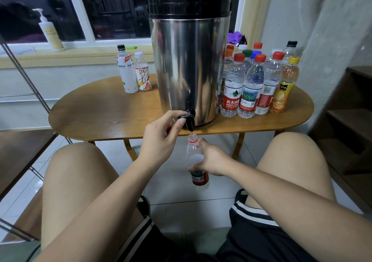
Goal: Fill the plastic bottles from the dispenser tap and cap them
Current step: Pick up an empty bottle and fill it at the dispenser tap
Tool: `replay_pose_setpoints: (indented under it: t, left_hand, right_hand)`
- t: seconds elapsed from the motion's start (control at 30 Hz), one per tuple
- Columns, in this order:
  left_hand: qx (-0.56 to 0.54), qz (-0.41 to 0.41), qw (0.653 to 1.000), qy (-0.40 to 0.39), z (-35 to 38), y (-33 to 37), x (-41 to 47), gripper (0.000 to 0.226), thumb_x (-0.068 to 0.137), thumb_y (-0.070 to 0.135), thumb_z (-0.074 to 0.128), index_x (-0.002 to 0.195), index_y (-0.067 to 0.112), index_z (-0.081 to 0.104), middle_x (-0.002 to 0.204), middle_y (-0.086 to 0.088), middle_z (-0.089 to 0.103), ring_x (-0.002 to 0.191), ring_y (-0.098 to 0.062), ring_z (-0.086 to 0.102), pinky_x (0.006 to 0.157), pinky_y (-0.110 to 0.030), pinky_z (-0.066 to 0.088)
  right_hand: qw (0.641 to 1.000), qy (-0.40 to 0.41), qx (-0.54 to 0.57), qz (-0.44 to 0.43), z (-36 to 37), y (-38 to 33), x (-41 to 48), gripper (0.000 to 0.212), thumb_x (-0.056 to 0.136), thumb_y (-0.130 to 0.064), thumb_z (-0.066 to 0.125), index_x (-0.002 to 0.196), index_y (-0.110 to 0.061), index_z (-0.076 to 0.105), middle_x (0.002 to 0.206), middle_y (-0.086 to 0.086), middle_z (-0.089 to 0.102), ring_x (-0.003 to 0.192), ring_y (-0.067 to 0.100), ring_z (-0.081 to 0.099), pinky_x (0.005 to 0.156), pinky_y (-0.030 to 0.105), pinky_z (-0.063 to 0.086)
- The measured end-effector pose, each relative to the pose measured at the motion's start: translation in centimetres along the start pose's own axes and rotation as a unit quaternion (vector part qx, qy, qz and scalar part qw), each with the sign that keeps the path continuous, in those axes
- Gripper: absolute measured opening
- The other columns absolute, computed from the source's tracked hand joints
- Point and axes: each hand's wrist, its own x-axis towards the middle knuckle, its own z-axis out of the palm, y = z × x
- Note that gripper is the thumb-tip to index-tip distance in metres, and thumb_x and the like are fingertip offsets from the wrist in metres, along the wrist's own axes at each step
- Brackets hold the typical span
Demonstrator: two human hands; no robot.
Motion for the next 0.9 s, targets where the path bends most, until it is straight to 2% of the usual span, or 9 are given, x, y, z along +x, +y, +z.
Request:
replay_pose_setpoints:
  t: [0.2, 0.9]
  left_hand:
    - [0.0, -0.003, 1.0, -0.001, 0.0, -0.07, -0.07, 0.021, 0.11, 0.03, 0.064, 0.128, 0.025, 0.074, 0.069, 0.022, 0.054, 0.065, -0.007, 0.053, 0.063, -0.011, 0.034]
    - [-0.004, 0.001, 1.0, -0.002, -0.09, -0.19, -0.09, 0.022, 0.11, 0.032, 0.064, 0.128, 0.026, 0.074, 0.066, 0.017, 0.05, 0.063, -0.008, 0.051, 0.063, -0.013, 0.034]
  right_hand:
    - [1.0, 0.007, -0.001, -0.003, 0.05, 0.01, -0.05, 0.098, 0.065, -0.05, 0.102, 0.139, -0.035, 0.04, 0.138, -0.001, 0.064, 0.121, 0.026, 0.066, 0.096, 0.045, 0.062]
    - [1.0, 0.002, -0.011, -0.006, 0.0, -0.1, -0.07, 0.098, 0.065, -0.05, 0.101, 0.14, -0.035, 0.039, 0.133, -0.001, 0.064, 0.118, 0.026, 0.068, 0.093, 0.044, 0.063]
